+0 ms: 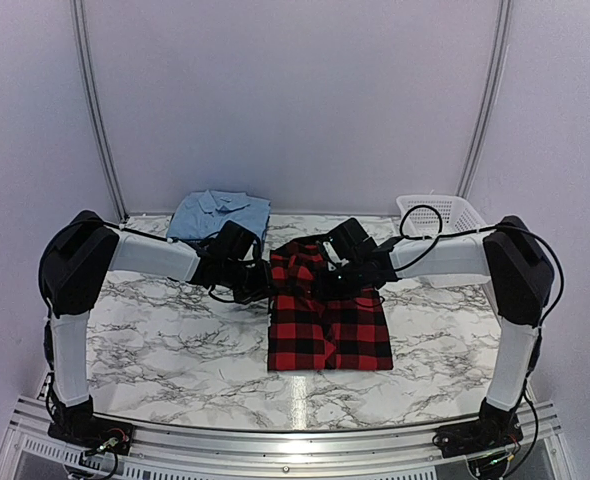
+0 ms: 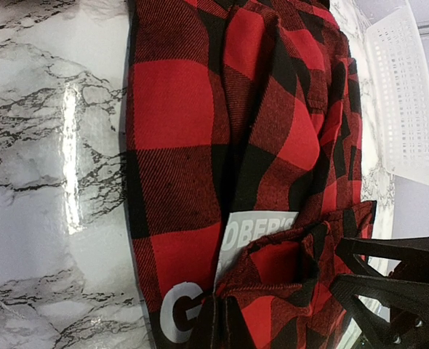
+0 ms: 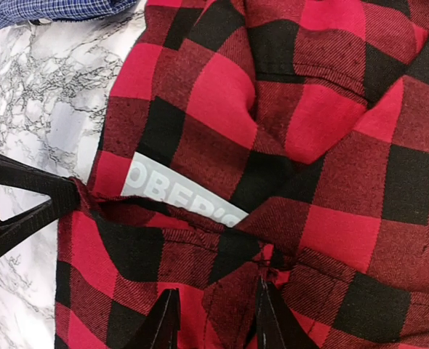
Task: Fold and stack the long sleeve shirts
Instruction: Smooth out the 2/3-rectangle-folded shirt at the center of the board.
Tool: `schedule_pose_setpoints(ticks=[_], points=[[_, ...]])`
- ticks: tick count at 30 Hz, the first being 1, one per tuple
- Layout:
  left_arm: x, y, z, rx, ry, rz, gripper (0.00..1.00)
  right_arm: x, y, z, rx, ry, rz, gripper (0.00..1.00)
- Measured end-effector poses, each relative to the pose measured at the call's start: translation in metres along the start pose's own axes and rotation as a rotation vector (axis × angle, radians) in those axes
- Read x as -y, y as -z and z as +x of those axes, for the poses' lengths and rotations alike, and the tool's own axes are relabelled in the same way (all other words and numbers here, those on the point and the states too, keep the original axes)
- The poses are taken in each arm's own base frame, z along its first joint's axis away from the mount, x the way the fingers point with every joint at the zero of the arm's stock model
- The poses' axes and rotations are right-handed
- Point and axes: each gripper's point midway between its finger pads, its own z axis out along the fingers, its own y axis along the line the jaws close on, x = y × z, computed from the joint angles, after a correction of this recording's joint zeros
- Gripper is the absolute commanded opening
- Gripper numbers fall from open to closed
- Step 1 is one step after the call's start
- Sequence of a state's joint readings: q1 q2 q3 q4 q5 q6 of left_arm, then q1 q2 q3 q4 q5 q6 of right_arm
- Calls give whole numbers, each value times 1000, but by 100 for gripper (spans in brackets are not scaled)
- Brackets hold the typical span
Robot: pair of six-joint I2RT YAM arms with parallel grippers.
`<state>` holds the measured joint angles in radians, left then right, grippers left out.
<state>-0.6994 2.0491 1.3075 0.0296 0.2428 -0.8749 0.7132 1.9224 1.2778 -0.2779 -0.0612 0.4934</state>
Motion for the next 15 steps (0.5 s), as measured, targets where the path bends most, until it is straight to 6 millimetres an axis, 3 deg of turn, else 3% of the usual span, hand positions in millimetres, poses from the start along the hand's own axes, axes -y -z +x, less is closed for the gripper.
schedule_pose_setpoints(ticks=[15], points=[[0,-1,0,-1,0,-1,0,3,-2,1,-1,-8,12,26]])
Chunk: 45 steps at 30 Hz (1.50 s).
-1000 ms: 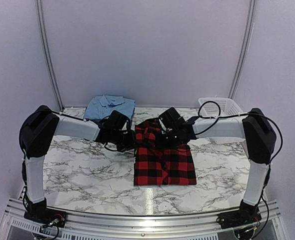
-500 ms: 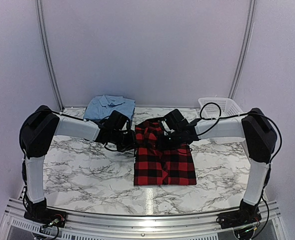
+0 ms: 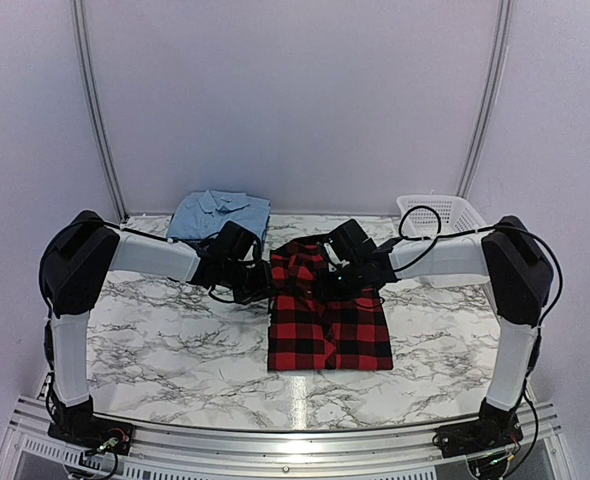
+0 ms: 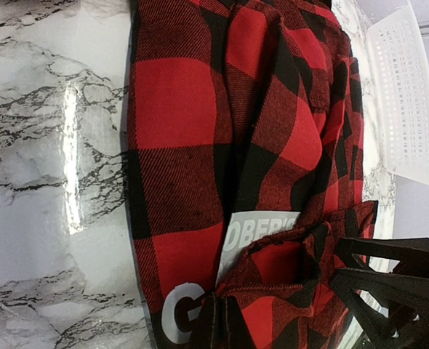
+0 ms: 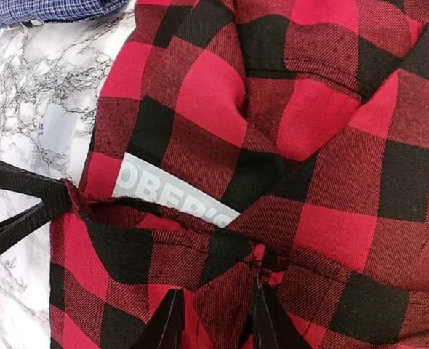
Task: Fold and stack the long sleeve shirts
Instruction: Smooth out the 2/3-rectangle-folded shirt at the center of the board.
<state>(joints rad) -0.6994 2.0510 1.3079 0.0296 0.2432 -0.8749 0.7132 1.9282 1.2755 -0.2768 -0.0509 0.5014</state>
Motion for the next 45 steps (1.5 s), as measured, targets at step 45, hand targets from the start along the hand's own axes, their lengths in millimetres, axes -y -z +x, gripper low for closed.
schedule_pose_setpoints(ticks=[45], points=[[-5,-4,2,-8,4,-11,0,19,11,6,48,-23,72,0]])
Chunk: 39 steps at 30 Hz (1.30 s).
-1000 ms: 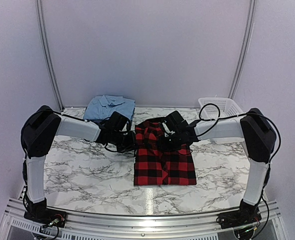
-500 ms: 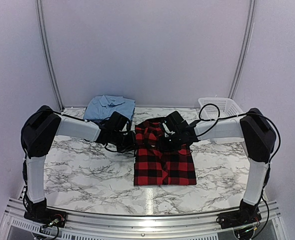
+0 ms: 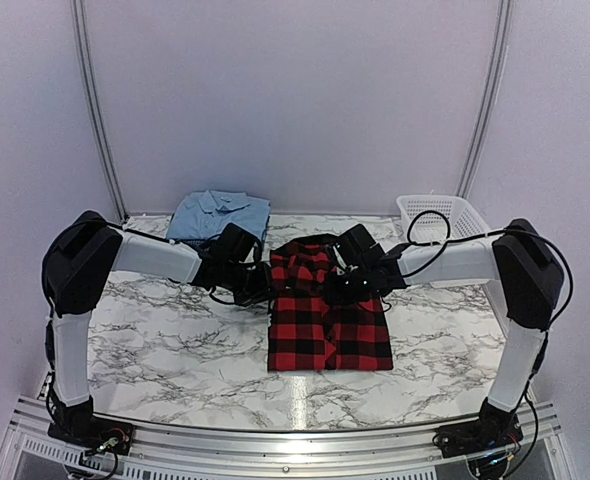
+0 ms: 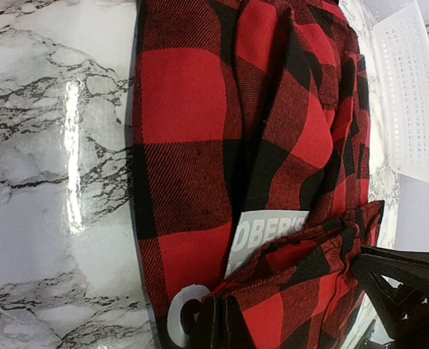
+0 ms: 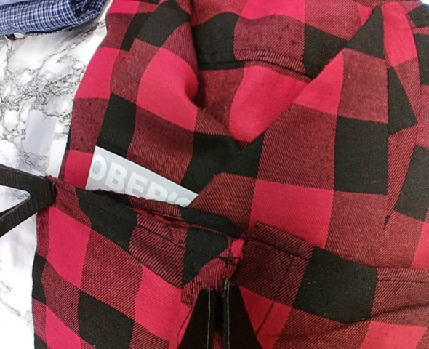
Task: Fold and stack the long sleeve shirts
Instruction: Smooth out the 2/3-rectangle-folded shirt at the center of the board.
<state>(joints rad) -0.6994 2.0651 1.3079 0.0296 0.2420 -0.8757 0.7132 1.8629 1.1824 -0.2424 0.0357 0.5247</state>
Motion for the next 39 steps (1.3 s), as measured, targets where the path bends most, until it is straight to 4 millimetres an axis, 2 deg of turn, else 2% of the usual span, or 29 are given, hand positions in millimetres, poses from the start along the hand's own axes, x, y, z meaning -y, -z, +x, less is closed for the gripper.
schedule_pose_setpoints(ticks=[3,5,9,11,13,14,16,18,20,22,24,27,30,35,39], points=[[0,0,0,0,0,0,0,1,-1,2,3,0,2,0],[0,0,0,0,0,0,1,2,-2,1,6,1,6,8],[-1,0,-1,7,-5,-6,12,7,-1,0,13,6,32,26],[-4,0,-3,16,-6,-18,21,10,-1,1,11,12,50,35],[-6,0,-4,24,-16,-29,39,14,0,1,10,29,69,40],[-8,1,-5,28,-17,-38,45,15,3,1,9,33,74,41],[-10,4,-7,36,-22,-55,53,17,12,-1,17,38,82,41],[-9,10,-10,47,-35,-62,55,18,29,-7,43,37,73,38],[-4,20,-12,62,-45,-57,55,21,45,-11,71,28,62,29],[0,34,-13,80,-53,-48,54,26,59,-10,89,22,54,15],[3,45,-10,89,-60,-42,52,30,62,-4,85,19,54,9],[6,57,3,81,-76,-33,50,34,53,10,44,21,60,9],[4,58,23,50,-91,-39,50,38,39,20,6,26,69,10],[-19,57,60,-15,-93,-82,49,45,0,36,-57,41,86,12],[-40,65,83,-48,-71,-115,50,36,-14,23,-21,47,53,17]])
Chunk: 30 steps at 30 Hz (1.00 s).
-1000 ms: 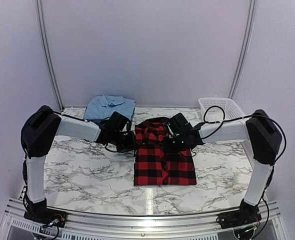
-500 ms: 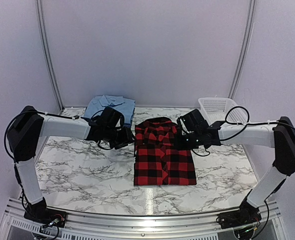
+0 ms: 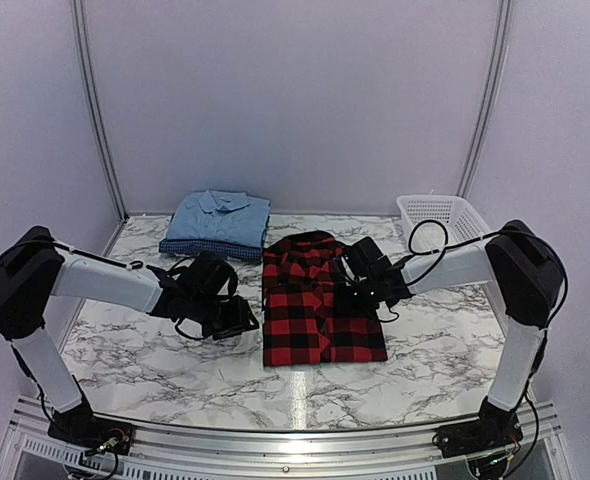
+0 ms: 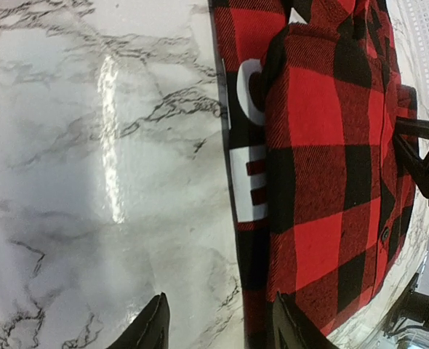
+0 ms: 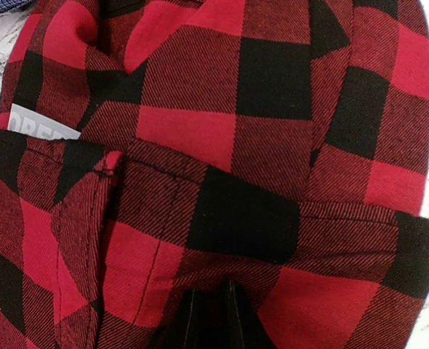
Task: Fold and stack the long sleeve shirts
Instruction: Smooth out the 2/3-rectangle-folded shirt at the center of the board, then pick up the 2/3-rectangle-folded shirt from the center of the board.
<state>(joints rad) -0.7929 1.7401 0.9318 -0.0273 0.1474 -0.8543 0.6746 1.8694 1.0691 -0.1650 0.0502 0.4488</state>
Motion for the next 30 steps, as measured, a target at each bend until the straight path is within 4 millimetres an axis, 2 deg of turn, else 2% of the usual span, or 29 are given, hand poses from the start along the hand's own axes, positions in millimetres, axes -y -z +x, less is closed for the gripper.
schedule_pose_setpoints(ticks=[3,7,10,15,18,23,30], points=[[-2,6,11,-7,11,5,50,-2,-1,-2,8,-1,-1,25],[9,12,33,-21,16,43,47,3,9,1,5,-9,20,35],[8,13,52,-31,37,45,44,6,35,2,13,-17,25,43],[-12,19,71,-21,101,19,44,9,87,1,87,-45,-17,41],[-14,21,74,-6,131,28,44,18,101,23,82,-75,-39,42],[1,21,75,7,167,77,42,39,114,73,31,-127,-56,43],[10,20,74,18,227,113,40,41,126,95,23,-172,-106,42]])
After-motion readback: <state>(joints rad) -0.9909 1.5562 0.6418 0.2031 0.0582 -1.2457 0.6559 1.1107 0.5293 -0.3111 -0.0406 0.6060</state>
